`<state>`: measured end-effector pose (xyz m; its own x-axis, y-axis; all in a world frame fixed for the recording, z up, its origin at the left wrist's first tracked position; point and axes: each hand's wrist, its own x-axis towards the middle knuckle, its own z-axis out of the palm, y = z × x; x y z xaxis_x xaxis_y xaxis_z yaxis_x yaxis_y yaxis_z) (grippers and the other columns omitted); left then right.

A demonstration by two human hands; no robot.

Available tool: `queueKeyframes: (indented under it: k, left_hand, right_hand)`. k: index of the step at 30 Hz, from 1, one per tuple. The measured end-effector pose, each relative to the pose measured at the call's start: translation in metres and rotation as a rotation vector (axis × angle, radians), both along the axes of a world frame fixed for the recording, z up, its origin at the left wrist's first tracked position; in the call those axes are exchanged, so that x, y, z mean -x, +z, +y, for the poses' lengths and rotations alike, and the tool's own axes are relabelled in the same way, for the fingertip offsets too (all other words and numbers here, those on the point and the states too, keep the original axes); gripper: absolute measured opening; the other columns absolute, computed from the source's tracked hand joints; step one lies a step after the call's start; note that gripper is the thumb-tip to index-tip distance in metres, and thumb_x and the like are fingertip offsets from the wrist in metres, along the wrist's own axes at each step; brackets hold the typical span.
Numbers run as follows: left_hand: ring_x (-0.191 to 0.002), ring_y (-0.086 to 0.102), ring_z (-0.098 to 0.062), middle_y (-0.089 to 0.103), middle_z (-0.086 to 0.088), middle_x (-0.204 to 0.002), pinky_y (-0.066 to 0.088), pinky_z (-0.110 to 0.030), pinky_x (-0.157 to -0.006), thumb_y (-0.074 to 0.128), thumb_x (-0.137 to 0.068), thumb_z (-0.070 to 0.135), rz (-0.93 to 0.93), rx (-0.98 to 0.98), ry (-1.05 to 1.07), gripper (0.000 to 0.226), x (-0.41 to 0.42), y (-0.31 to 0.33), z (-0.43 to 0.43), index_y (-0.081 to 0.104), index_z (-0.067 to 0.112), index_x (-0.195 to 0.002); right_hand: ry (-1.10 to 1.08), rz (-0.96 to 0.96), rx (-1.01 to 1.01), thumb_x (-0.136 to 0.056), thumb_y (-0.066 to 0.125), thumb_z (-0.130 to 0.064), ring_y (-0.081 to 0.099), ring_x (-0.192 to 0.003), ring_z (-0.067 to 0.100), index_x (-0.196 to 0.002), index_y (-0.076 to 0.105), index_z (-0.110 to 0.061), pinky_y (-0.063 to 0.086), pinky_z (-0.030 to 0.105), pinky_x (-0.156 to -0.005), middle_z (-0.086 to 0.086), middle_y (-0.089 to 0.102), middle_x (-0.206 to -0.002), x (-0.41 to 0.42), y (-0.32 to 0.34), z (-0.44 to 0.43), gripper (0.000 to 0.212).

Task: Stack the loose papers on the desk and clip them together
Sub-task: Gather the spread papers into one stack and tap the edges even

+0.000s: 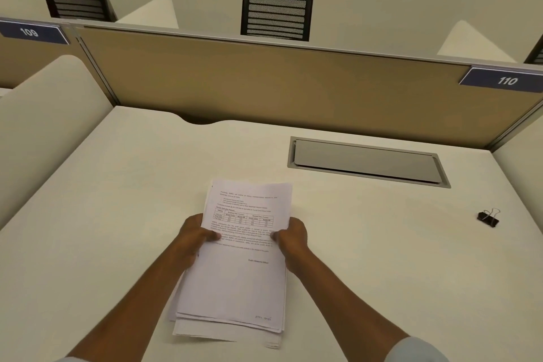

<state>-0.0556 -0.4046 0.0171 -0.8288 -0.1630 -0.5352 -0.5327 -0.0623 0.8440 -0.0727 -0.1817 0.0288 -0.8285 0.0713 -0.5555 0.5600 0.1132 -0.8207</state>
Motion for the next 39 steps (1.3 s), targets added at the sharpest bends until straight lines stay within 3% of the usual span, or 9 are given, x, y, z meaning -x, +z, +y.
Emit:
queueKeyframes:
  k: [6, 9, 11, 16, 19, 27, 30, 33, 39]
  left_hand:
    - [-0.1, 0.063, -0.033, 0.069, -0.015, -0.11, 0.055, -0.044, -0.087, 0.066, -0.067, -0.014, -0.031, 0.363, -0.03, 0.045, 0.004, -0.012, 0.009, 0.064, 0.009, -0.105]
    - [-0.111, 0.042, -0.032, 0.054, -0.009, -0.121, 0.044, -0.037, -0.082, 0.068, -0.077, 0.003, -0.105, 0.768, -0.161, 0.04, 0.004, -0.012, 0.017, 0.06, 0.018, -0.113]
    - [-0.114, 0.034, -0.033, 0.042, -0.008, -0.129, 0.04, -0.038, -0.081, 0.069, -0.078, 0.01, -0.176, 0.826, -0.195, 0.043, 0.005, -0.015, 0.016, 0.056, 0.022, -0.118]
    - [-0.118, 0.035, -0.038, 0.038, -0.012, -0.126, 0.049, -0.049, -0.092, 0.072, -0.078, 0.01, -0.193, 0.746, -0.188, 0.053, 0.009, -0.014, 0.01, 0.053, 0.023, -0.125]
    - [-0.107, 0.054, -0.037, 0.047, -0.015, -0.122, 0.056, -0.046, -0.085, 0.074, -0.067, 0.006, -0.165, 0.601, -0.141, 0.06, 0.01, -0.014, 0.003, 0.057, 0.023, -0.122]
    - [-0.084, 0.06, -0.032, 0.062, -0.017, -0.098, 0.053, -0.048, -0.081, 0.072, -0.068, -0.011, -0.063, 0.357, -0.026, 0.065, 0.001, -0.007, -0.004, 0.04, 0.022, -0.113]
    - [-0.096, 0.061, -0.036, 0.06, -0.016, -0.109, 0.053, -0.046, -0.086, 0.079, -0.066, -0.007, -0.126, 0.29, 0.079, 0.061, -0.001, -0.011, -0.013, 0.048, 0.006, -0.116]
    - [-0.081, 0.072, -0.04, 0.074, -0.022, -0.091, 0.058, -0.053, -0.082, 0.086, -0.062, 0.003, -0.16, 0.225, 0.048, 0.032, -0.003, -0.008, -0.018, 0.071, -0.004, -0.089]
    - [-0.084, 0.074, -0.034, 0.076, -0.018, -0.095, 0.059, -0.037, -0.073, 0.087, -0.062, 0.004, -0.112, 0.129, -0.149, 0.038, -0.002, 0.001, -0.01, 0.073, -0.003, -0.096]
  right_hand:
    - [0.219, -0.059, -0.58, -0.085, 0.053, -0.016, 0.038, -0.102, 0.023, -0.11, 0.048, -0.018, 0.044, 0.039, -0.077, 0.006, 0.042, -0.115, 0.0, -0.008, -0.025, 0.026]
    - [0.228, -0.064, -0.565, -0.085, 0.051, -0.007, 0.034, -0.109, 0.027, -0.112, 0.044, -0.013, 0.047, 0.04, -0.084, 0.011, 0.037, -0.12, 0.0, -0.007, -0.03, 0.028]
    - [0.221, -0.071, -0.543, -0.084, 0.049, -0.005, 0.034, -0.112, 0.028, -0.112, 0.044, -0.012, 0.048, 0.041, -0.088, 0.013, 0.036, -0.123, 0.0, -0.008, -0.03, 0.029]
    - [0.17, -0.086, -0.473, -0.083, 0.052, -0.009, 0.039, -0.115, 0.03, -0.12, 0.046, -0.013, 0.048, 0.042, -0.092, 0.012, 0.038, -0.125, 0.002, -0.01, -0.024, 0.037]
    - [0.108, -0.056, -0.325, -0.074, 0.054, -0.009, 0.052, -0.108, 0.029, -0.116, 0.049, -0.015, 0.053, 0.044, -0.089, 0.009, 0.049, -0.121, 0.001, -0.013, -0.023, 0.043]
    - [-0.055, -0.044, 0.066, -0.072, 0.053, 0.01, 0.058, -0.083, 0.011, -0.11, 0.052, -0.016, 0.046, 0.02, -0.056, 0.002, 0.062, -0.105, -0.011, -0.005, -0.013, 0.046]
    - [-0.117, -0.062, 0.117, -0.073, 0.055, 0.011, 0.06, -0.086, 0.016, -0.112, 0.046, -0.018, 0.05, 0.026, -0.058, 0.003, 0.06, -0.104, -0.013, -0.004, -0.009, 0.05]
    - [-0.175, -0.112, 0.184, -0.07, 0.064, 0.008, 0.063, -0.096, 0.028, -0.118, 0.041, -0.019, 0.058, 0.043, -0.074, 0.005, 0.059, -0.109, -0.013, -0.008, -0.008, 0.06]
    - [-0.125, -0.216, 0.373, -0.073, 0.069, 0.012, 0.071, -0.084, 0.038, -0.106, 0.066, 0.008, 0.06, 0.044, -0.07, 0.021, 0.072, -0.1, -0.013, -0.007, 0.004, 0.033]
